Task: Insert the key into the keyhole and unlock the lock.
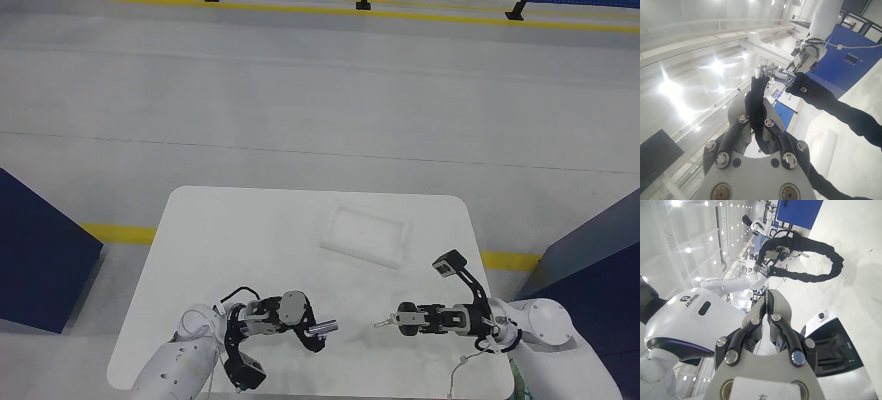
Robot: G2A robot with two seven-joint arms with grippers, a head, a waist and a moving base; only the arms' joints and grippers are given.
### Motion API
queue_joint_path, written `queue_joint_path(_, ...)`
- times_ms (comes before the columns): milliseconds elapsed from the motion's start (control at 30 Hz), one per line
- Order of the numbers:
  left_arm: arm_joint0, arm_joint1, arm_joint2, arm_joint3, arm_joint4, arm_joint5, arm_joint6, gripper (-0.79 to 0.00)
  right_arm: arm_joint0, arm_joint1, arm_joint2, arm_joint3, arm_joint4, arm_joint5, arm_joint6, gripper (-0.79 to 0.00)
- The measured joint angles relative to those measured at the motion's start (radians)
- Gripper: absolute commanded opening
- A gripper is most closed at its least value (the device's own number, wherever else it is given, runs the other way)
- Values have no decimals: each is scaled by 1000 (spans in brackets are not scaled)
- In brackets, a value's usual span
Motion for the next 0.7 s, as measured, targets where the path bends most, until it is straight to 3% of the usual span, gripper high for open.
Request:
queue_joint_path(300, 0, -6, 4, -1, 24, 20, -20, -785, 55, -12, -65, 25, 16, 1, -14, -785)
queue_joint_path(700, 0, -6, 3, -1, 33, 26, -26, -785, 51, -15, -75, 15, 19, -6, -35, -785)
